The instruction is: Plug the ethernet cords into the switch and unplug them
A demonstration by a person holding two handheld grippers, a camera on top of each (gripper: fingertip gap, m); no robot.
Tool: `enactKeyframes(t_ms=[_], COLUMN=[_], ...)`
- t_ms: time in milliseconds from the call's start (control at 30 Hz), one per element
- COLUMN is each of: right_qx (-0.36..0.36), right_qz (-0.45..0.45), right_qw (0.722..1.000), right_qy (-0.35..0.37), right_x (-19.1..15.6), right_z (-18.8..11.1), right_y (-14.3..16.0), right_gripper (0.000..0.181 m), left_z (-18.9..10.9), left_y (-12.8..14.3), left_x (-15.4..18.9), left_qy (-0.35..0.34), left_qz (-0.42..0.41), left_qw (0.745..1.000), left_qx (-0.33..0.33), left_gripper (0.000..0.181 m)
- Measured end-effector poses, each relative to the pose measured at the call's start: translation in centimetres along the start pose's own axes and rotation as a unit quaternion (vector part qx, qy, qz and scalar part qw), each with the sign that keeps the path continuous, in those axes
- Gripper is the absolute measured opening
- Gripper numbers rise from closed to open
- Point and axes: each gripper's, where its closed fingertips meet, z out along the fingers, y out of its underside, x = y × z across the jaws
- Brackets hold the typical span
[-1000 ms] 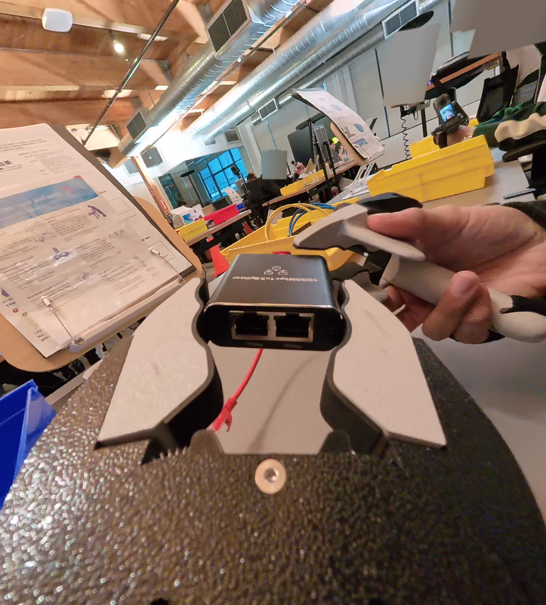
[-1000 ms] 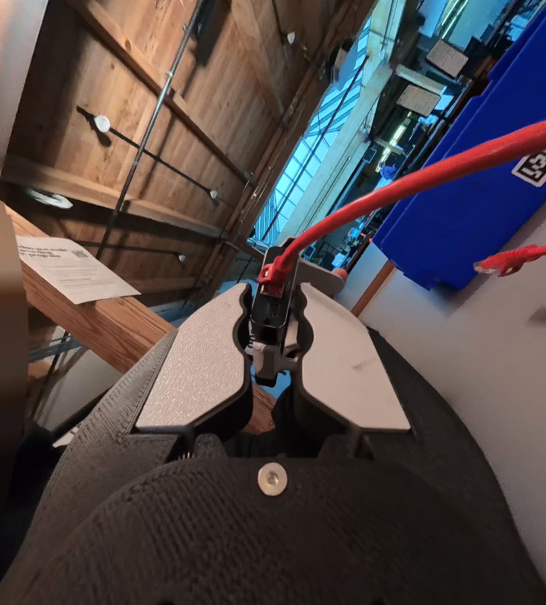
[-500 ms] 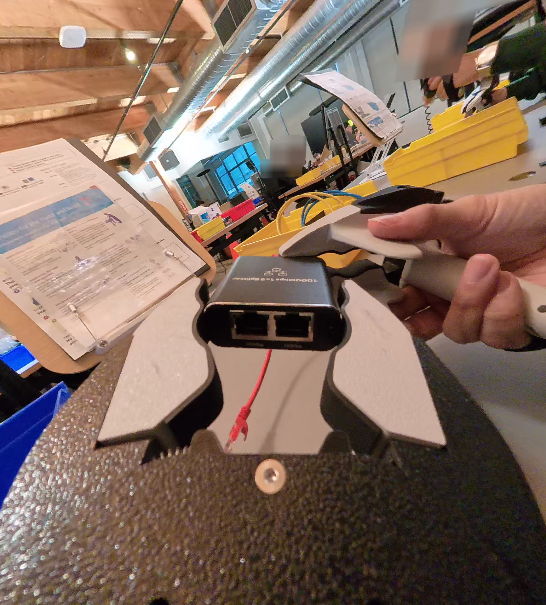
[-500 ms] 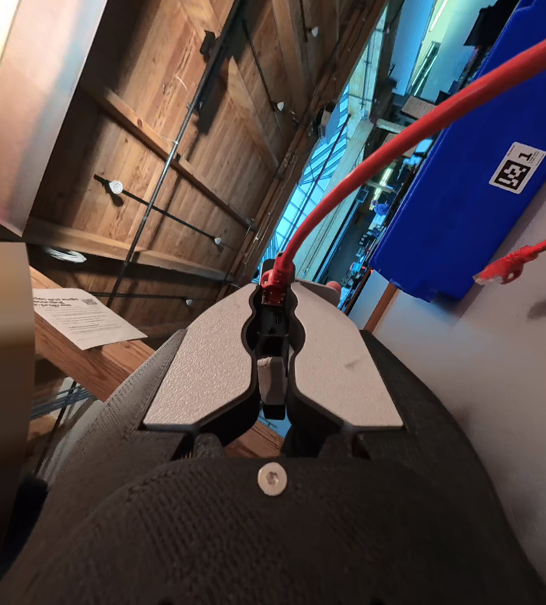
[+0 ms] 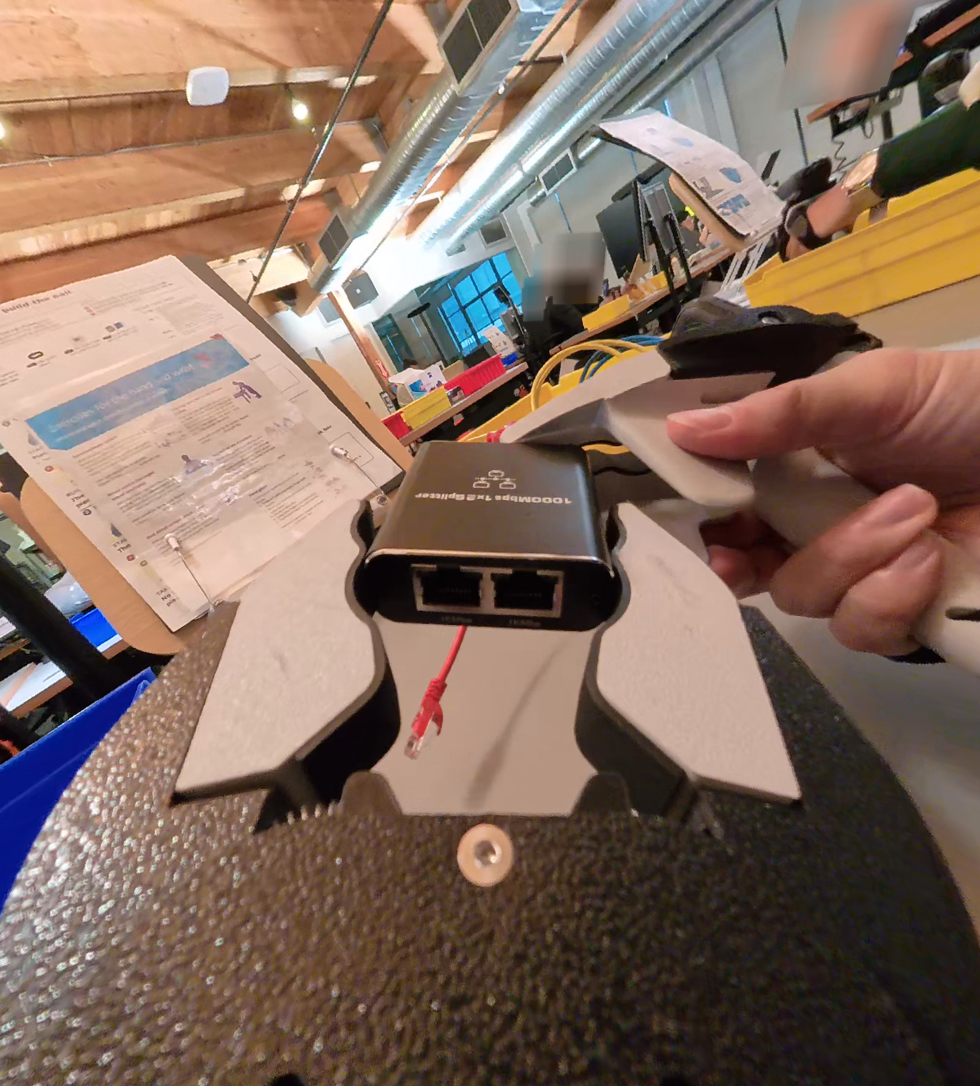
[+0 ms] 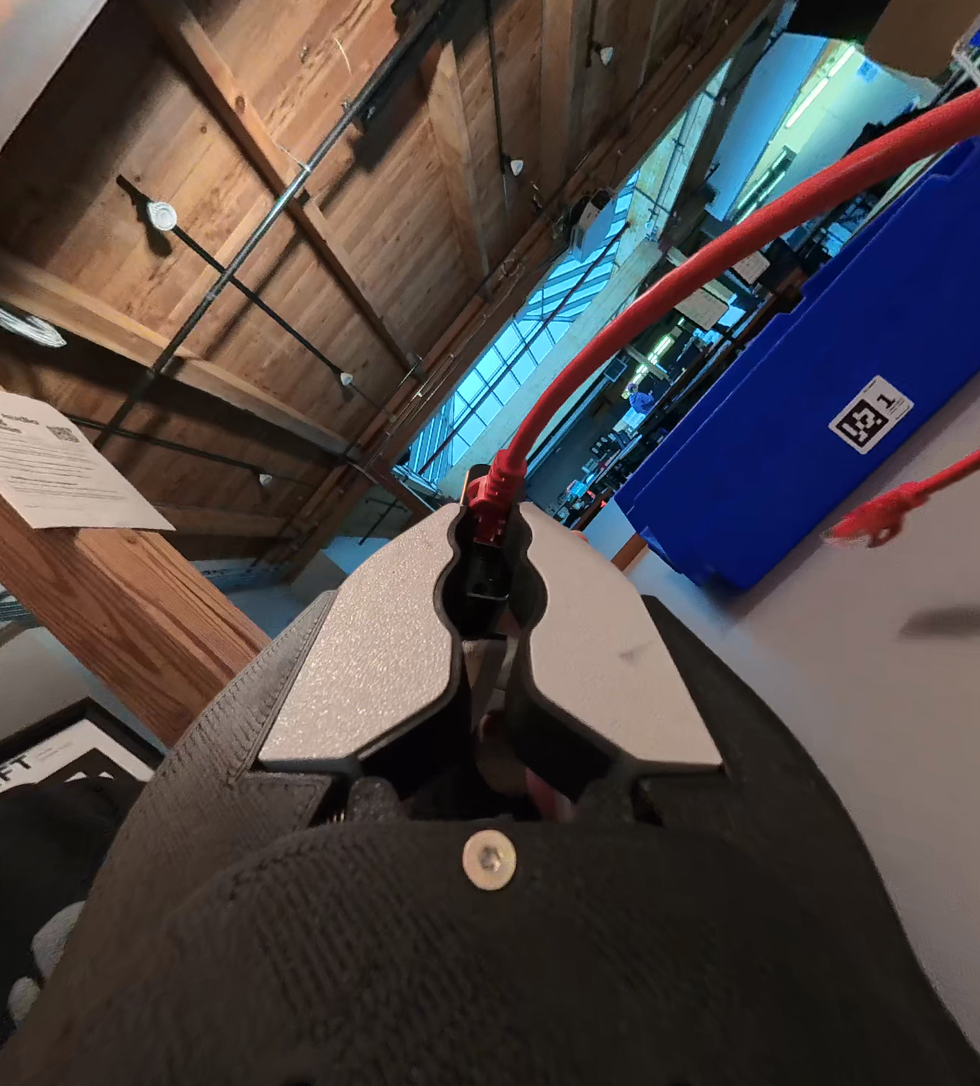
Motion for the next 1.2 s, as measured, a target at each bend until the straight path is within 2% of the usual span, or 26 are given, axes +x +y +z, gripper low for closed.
enactKeyframes(t_ms=[100,267,367,533,633,733,800,900,1067,1200], right_qx=[-0.014,-0.032,-0.038,-0.051,-0.048,-0.022,-0.037,-0.074,-0.132,-0.095], right_qz=[-0.016,-0.054,-0.062,-0.099,-0.109,-0.096,-0.140,-0.194,-0.318,-0.396], right_qw=[1.000,0.998,0.997,0.994,0.993,0.995,0.989,0.978,0.937,0.887], right_qy=[-0.013,-0.011,-0.020,-0.011,-0.012,-0.026,-0.005,0.001,0.067,0.216], right_x=[-0.1,-0.4,-0.7,-0.8,-0.8,-1.5,-1.0,-1.8,-4.5,-5.1], right_z=[-0.1,0.0,-0.1,0.2,0.2,0.0,-0.2,-0.7,-4.3,-10.6], right_y=[0.0,-0.2,-0.3,-0.4,-0.5,-2.2,-2.6,-3.0,-8.0,-15.4], right_gripper=[0.012,0.011,0.012,0.014,0.012,0.013,0.013,0.011,0.011,0.011], left_z=[0.0,0.2,0.2,0.3,0.4,0.3,0.3,0.2,0.1,0.1], left_y=[-0.1,-0.5,-0.5,-0.5,-0.3,-0.2,-0.4,-1.0,0.2,0.9], left_x=[0.1,0.2,0.1,0.1,-0.1,0.0,-0.2,-0.1,-0.5,-0.1], left_qy=[-0.005,-0.014,-0.037,-0.021,-0.046,-0.047,-0.043,-0.035,-0.027,-0.014], left_qz=[0.001,-0.042,0.015,-0.074,-0.031,-0.043,-0.114,-0.088,-0.098,-0.102], left_qw=[1.000,0.999,0.999,0.997,0.998,0.998,0.992,0.995,0.995,0.995], left_qx=[0.006,0.022,0.009,0.029,0.015,0.011,0.029,0.034,0.025,0.017], left_gripper=[0.074,0.074,0.074,0.074,0.074,0.074,0.074,0.074,0.074,0.074])
